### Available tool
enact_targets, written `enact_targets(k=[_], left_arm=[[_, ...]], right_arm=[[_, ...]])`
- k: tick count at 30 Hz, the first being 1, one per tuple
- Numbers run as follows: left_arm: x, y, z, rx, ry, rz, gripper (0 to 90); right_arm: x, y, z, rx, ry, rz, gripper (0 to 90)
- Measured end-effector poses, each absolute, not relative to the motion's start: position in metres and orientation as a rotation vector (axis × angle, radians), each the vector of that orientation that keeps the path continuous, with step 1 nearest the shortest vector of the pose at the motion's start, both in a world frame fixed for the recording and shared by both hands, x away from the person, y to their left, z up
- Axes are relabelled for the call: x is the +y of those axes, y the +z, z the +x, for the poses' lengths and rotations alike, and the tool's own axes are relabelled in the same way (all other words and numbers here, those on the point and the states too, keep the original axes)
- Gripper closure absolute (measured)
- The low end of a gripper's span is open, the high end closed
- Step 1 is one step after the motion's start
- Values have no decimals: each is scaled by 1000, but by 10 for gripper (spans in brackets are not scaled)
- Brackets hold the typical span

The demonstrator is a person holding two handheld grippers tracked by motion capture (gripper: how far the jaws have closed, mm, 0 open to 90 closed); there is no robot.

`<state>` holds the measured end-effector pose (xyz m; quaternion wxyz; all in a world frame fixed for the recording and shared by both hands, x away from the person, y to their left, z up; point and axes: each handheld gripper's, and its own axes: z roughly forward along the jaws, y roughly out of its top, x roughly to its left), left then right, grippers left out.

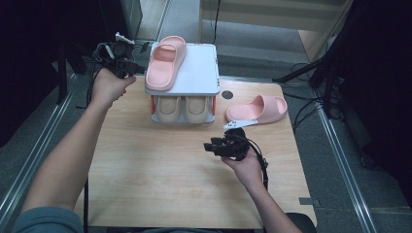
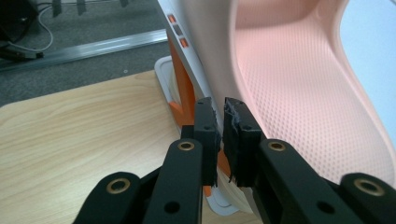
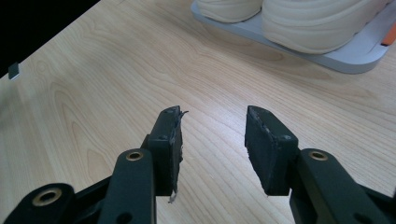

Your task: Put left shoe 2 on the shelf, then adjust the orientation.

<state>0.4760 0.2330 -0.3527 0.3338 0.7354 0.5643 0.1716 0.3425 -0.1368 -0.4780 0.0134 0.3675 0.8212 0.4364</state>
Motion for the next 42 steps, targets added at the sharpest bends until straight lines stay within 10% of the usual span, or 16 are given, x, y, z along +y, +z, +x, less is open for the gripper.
enact_targets(k=[42], left_arm=[[268, -386, 390, 1346, 389, 1925, 556]], right_arm=[[-185, -464, 372, 2366, 1311, 1215, 600]])
